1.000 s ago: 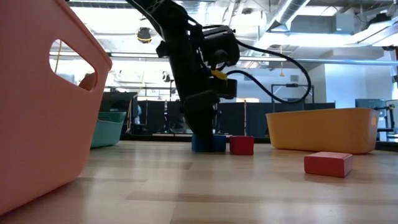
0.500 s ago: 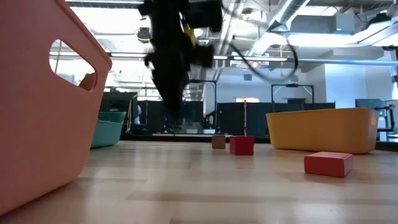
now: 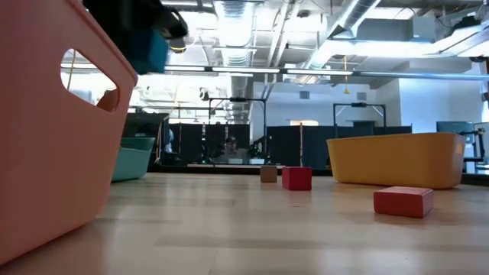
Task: Sort blocks by size
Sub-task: Put the thick blue rectangular block into the orange bin
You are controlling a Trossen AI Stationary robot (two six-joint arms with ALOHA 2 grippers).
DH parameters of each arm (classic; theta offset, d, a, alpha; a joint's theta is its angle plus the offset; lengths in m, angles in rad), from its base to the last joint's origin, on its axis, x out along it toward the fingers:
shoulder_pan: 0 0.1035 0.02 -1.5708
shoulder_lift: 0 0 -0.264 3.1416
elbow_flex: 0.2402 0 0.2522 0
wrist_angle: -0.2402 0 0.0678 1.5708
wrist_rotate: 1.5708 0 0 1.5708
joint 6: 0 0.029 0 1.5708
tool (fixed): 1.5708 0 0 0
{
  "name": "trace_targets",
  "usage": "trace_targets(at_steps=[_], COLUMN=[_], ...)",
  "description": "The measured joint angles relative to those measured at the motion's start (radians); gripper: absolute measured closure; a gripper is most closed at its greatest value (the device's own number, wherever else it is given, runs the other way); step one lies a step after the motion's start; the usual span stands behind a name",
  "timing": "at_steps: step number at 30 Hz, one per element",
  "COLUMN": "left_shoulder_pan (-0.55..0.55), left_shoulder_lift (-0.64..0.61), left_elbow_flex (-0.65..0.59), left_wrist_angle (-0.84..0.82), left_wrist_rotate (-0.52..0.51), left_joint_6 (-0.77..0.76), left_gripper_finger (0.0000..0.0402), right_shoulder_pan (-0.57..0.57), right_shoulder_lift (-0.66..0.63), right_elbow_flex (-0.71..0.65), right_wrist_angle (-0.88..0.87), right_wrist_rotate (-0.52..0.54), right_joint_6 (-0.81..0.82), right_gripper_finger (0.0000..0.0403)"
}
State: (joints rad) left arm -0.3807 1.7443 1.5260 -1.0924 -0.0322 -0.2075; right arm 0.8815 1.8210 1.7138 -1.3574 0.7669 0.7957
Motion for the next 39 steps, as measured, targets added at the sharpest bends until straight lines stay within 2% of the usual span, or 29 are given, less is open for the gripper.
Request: trace_targets(at_steps=[12,21,33,39], left_shoulder_pan=[-0.167,-0.278,-0.313,-0.314], left_shoulder_lift=[0.001,0.0,0.0,0.0], left_elbow_flex=[-0.118,-0.172,-0.31,-0.341], left_wrist_angle=[0.055,0.25,0.501,0.525], left_wrist_rotate=[-0.006,0.029,0.103,0.081], left_joint_6=[-0.253,-0.307,-0.389,-0.426], left_gripper_finger=[0.0272,0.0271,0.0271,0.0252], right_shoulder_pan=[-0.087,-0.179,-0.285,-0.357], right_shoulder_lift=[0.0,0.0,0.0,0.0], right_elbow_flex=[0.0,-0.058,-0.218,-0.295], right_wrist_angle=[-0.003,-0.002,0.089,0.189], right_wrist_rotate=[0.013,0.045,0.042,-0.005], right_joint_6=[-0.044,0.074,0.25,0.254], right_gripper_finger=[0.0159,0.0159,0.0159,0.0159])
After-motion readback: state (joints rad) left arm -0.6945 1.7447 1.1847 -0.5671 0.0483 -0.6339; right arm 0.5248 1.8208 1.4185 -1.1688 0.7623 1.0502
